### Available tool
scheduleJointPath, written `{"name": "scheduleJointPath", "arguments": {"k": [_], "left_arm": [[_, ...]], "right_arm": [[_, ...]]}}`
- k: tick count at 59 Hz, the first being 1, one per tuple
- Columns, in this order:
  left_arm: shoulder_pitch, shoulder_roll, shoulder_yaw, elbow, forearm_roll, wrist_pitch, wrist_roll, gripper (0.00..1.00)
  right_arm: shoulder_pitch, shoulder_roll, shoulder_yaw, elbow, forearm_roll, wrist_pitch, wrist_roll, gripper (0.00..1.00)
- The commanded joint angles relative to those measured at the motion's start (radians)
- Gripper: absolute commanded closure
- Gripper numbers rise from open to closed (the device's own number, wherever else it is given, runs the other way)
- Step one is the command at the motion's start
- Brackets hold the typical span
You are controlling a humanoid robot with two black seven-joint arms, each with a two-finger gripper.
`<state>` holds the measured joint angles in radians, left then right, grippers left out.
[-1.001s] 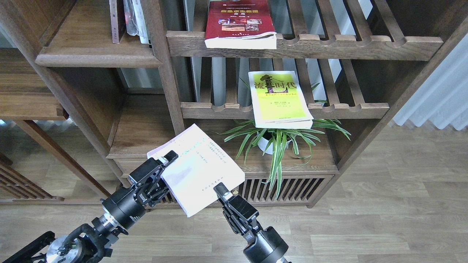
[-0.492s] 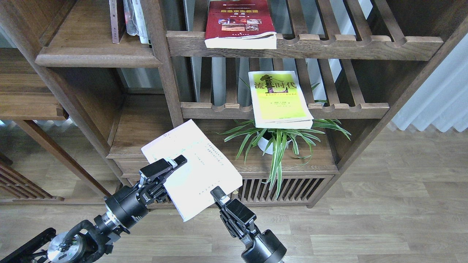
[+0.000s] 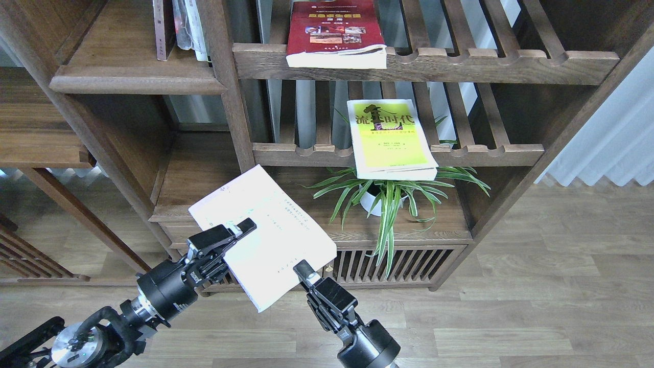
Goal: Organize books on shelf
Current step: 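Grasp the white book's edge with the left gripper from the right gripper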
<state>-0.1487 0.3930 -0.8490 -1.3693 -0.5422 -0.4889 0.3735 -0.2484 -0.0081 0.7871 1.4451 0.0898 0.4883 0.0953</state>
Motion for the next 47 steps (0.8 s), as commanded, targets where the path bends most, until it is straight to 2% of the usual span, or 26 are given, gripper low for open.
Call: {"name": "scheduleJointPath", "arguments": {"k": [1, 5, 9, 12, 17, 41, 47], "left_arm": [[0.003, -0.009, -0.005, 0.002, 0.001, 0.0, -0.004, 0.92], [0.003, -0.009, -0.007, 0.002, 0.001, 0.0, -0.002, 0.93], [0.005, -0.009, -0.01, 0.002, 0.001, 0.0, -0.002, 0.93], [0.006, -0.009, -0.012, 0.002, 0.004, 0.0, -0.002, 0.94], [0.008, -0.005, -0.031, 0.002, 0.008, 0.0, -0.002, 0.94], [0.077, 0.003, -0.167, -0.011, 0.134, 0.0, 0.022, 0.94], [0.089, 0.027, -0.18, -0.011, 0.145, 0.0, 0.068, 0.93]], "right_arm": [[0.001, 0.002, 0.001, 0.0, -0.004, 0.0, 0.0, 0.69], [0.006, 0.0, 0.001, -0.002, -0.008, 0.0, -0.002, 0.51], [0.008, -0.004, 0.004, -0.005, -0.009, 0.0, 0.001, 0.27], [0.008, -0.006, 0.006, -0.008, -0.01, 0.0, 0.003, 0.15], [0.006, -0.021, 0.024, -0.014, -0.009, 0.0, 0.011, 0.02], [0.011, -0.055, 0.121, -0.069, 0.002, 0.0, 0.011, 0.02], [0.011, -0.055, 0.121, -0.074, 0.002, 0.0, 0.012, 0.02]]}}
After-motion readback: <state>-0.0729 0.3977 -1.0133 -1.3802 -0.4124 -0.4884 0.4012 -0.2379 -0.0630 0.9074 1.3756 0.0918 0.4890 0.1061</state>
